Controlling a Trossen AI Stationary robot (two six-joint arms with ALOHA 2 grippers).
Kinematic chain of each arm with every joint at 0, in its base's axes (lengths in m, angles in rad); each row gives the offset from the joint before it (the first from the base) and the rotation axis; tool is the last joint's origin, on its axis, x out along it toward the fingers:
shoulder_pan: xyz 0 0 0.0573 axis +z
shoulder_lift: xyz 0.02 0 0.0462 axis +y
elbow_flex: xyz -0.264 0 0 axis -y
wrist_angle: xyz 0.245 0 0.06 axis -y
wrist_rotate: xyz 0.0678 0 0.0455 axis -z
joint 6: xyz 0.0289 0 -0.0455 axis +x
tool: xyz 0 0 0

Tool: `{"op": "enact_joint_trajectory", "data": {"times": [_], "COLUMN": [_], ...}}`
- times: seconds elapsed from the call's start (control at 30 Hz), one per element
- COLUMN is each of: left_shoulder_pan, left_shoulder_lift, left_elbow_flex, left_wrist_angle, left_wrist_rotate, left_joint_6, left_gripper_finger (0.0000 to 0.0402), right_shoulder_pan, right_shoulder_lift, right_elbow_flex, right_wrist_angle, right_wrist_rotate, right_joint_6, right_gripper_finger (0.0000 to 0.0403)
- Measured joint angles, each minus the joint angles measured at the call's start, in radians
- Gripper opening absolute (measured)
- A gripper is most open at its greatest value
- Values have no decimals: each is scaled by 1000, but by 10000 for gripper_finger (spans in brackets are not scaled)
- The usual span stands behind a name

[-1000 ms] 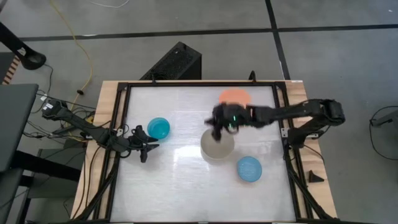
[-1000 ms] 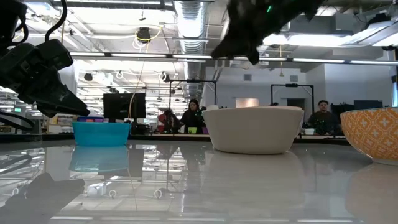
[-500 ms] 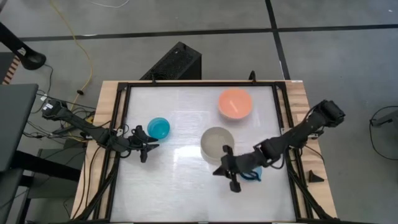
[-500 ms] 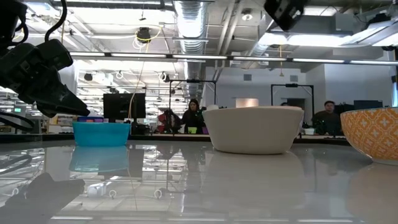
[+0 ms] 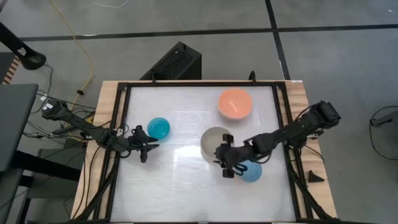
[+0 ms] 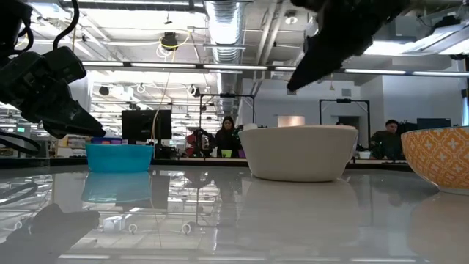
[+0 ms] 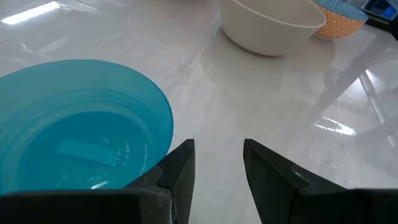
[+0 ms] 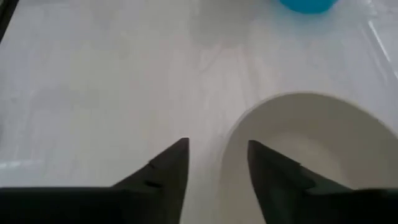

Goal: Nest bowls inside each other by size order
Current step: Stack the gray bowl on top of the light orange bowl

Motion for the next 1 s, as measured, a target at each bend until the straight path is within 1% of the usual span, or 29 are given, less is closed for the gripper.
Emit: {"op": "enact_joint_trajectory", "data": {"times": [0.1,0.17,0.4,0.53,0.6,0.7,0.77,0.87,0.9,1.0], "left_shoulder_pan": [0,0,0,0,0,0,0,0,0,0], "left_shoulder_lift": [3,3,3,3,3,3,3,3,3,3], "left_elbow_flex": [0,0,0,0,0,0,0,0,0,0], "left_wrist_angle": [0,0,1,1,1,-1,-1,0,1,0], "left_wrist_rotate": [0,0,0,0,0,0,0,0,0,0], "left_joint_6": [0,0,0,0,0,0,0,0,0,0], "left_gripper_finger": [125,125,125,125,125,125,125,125,125,125], "right_shoulder_pan": [-11,-14,-38,-55,-62,-62,-59,-54,-52,-46], "right_shoulder_lift": [24,44,161,220,246,275,279,272,265,241], "right_elbow_flex": [0,0,4,42,68,117,154,212,233,328], "right_wrist_angle": [-6,-11,-26,-51,-74,-137,-187,-261,-286,-318], "right_wrist_rotate": [-42,-50,-18,-13,-13,-14,-15,-14,-14,-16], "right_joint_6": [-8,-8,-11,2,20,18,12,11,1,46], "right_gripper_finger": [230,237,239,234,218,173,128,45,29,31]}}
